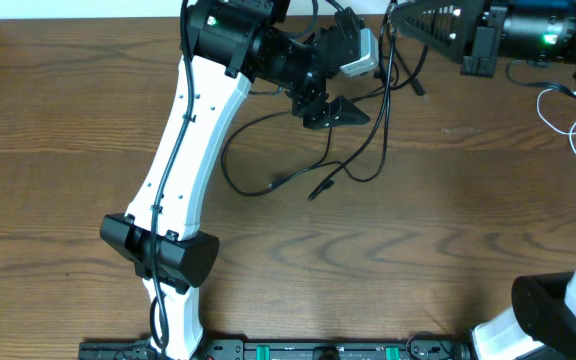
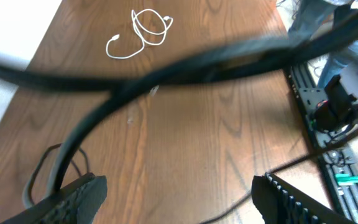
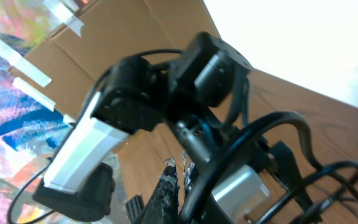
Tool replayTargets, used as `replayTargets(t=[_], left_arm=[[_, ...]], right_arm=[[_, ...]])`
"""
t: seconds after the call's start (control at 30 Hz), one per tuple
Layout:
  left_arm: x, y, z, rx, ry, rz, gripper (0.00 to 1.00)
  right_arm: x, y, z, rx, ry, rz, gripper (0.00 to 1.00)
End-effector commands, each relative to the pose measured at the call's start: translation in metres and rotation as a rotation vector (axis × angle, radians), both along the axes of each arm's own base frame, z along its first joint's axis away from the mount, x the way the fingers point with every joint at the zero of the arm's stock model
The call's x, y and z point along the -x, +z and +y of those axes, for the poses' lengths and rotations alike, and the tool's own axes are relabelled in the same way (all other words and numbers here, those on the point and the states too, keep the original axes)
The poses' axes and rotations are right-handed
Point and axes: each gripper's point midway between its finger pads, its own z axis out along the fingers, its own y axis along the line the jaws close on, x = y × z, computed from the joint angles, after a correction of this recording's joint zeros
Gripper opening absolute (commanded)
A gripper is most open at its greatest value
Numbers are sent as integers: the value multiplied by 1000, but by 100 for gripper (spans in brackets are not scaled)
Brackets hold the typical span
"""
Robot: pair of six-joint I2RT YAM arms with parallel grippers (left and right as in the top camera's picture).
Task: Untangle cables
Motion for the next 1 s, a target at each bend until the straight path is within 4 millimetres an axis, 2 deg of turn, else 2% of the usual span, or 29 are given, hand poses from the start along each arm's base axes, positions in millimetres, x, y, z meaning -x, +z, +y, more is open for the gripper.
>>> replayTargets(t=[0.0,0.03,0.1,0.23,0.33,0.47,0.63,0.73,0.97], left_arm=[[-2,-7,-1,-1,-27,-21,75],[-2,-7,-1,-1,-27,-21,67],[-2,-7,-1,-3,-25,-22,63],[-12,-15,5,-58,12,-56,79],[-30,-18,11,-98,74,-103,79],[-55,-10,16,-79,166,-138,84],[-55,-11,13,-76,159,-141,85],[-55,-20,7,-73,142,-115,85],[-40,-18,-6,-21,77,-55,84]], right_arm=[[32,24,0,-30,25,-42,1],[31,23,-1,-21,4,-37,1],[31,21,-2,-15,-5,-26,1],[30,17,-3,-5,-18,-8,1],[30,17,-3,-5,-21,-8,1],[31,15,-3,-3,-20,2,1],[31,14,-3,-2,-21,10,1],[33,14,-1,-2,-12,9,1],[34,17,6,-1,2,-15,1]])
